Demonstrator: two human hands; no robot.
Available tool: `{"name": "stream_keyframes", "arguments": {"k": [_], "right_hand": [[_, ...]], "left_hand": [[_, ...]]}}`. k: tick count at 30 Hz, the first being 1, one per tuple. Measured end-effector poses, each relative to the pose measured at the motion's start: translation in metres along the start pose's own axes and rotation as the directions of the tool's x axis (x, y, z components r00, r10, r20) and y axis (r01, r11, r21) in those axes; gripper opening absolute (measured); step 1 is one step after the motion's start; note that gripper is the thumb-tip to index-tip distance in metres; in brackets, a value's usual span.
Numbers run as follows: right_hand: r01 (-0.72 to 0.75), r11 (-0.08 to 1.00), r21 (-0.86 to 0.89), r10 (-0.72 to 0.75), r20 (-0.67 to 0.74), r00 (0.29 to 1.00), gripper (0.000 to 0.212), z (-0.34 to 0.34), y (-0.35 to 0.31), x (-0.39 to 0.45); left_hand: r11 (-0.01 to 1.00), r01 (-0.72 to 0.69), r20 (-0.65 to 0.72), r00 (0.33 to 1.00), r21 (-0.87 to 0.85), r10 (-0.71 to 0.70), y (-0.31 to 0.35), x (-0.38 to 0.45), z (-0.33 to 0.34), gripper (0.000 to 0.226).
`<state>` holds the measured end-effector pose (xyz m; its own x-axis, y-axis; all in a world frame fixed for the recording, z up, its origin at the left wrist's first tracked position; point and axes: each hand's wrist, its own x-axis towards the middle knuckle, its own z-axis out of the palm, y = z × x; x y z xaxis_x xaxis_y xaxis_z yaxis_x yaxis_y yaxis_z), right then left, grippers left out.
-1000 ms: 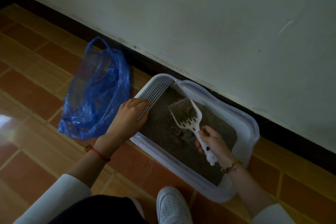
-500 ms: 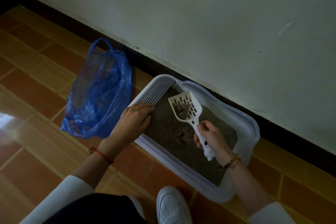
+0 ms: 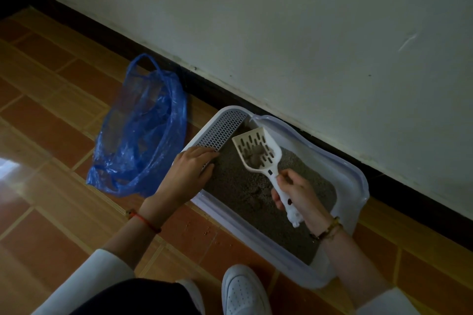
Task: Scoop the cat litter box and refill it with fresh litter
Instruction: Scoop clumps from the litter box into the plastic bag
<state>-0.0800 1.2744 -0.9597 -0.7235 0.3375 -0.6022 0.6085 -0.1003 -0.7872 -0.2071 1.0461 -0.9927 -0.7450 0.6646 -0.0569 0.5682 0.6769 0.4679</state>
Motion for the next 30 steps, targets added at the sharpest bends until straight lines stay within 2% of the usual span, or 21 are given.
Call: {"name": "stream_keyframes", "arguments": {"k": [3,7,11,13,16,20,23,26,30], "right_hand": [[0.003,1.0,-0.001,-0.003,-0.01,1.0,0.016,0.003,-0.001,0.0],[0.012,0.999,-0.041,-0.012,-0.011,1.0,0.016,0.01,-0.005,0.002],[0.049,0.997,-0.053,-0.048,0.031,0.998,0.016,0.022,-0.021,0.005],[0.068,0.996,-0.06,-0.063,0.075,0.995,0.017,0.033,-0.034,0.007],[0.091,0.993,-0.069,-0.08,0.15,0.985,0.017,0.055,-0.057,0.015],[0.122,0.988,-0.096,-0.094,0.255,0.962,0.02,0.088,-0.084,0.037],[0.119,0.988,-0.098,-0.086,0.295,0.952,0.02,0.116,-0.098,0.061],[0.186,0.96,-0.208,-0.114,0.318,0.941,0.022,0.141,-0.104,0.084],[0.382,0.808,-0.449,-0.219,0.373,0.901,0.014,0.165,-0.109,0.106]], "left_hand": [[1.0,-0.007,-0.036,0.999,-0.012,0.007,-0.001,0.0,0.0,0.035],[0.999,0.031,-0.12,0.992,0.017,-0.028,-0.003,-0.004,-0.004,0.036],[0.981,0.19,-0.332,0.929,0.052,-0.162,-0.019,-0.011,-0.017,0.039],[0.954,0.29,-0.379,0.893,0.073,-0.242,-0.033,-0.014,-0.023,0.043],[0.907,0.408,-0.321,0.877,0.1,-0.359,-0.055,-0.016,-0.024,0.052],[0.878,0.467,-0.196,0.875,0.102,-0.443,-0.075,-0.013,-0.022,0.058],[0.881,0.461,-0.112,0.886,0.108,-0.45,-0.082,-0.009,-0.02,0.056],[0.917,0.391,-0.104,0.918,0.086,-0.382,-0.086,-0.009,-0.018,0.053],[0.968,0.217,-0.171,0.966,0.126,-0.195,-0.088,-0.014,-0.017,0.056]]}}
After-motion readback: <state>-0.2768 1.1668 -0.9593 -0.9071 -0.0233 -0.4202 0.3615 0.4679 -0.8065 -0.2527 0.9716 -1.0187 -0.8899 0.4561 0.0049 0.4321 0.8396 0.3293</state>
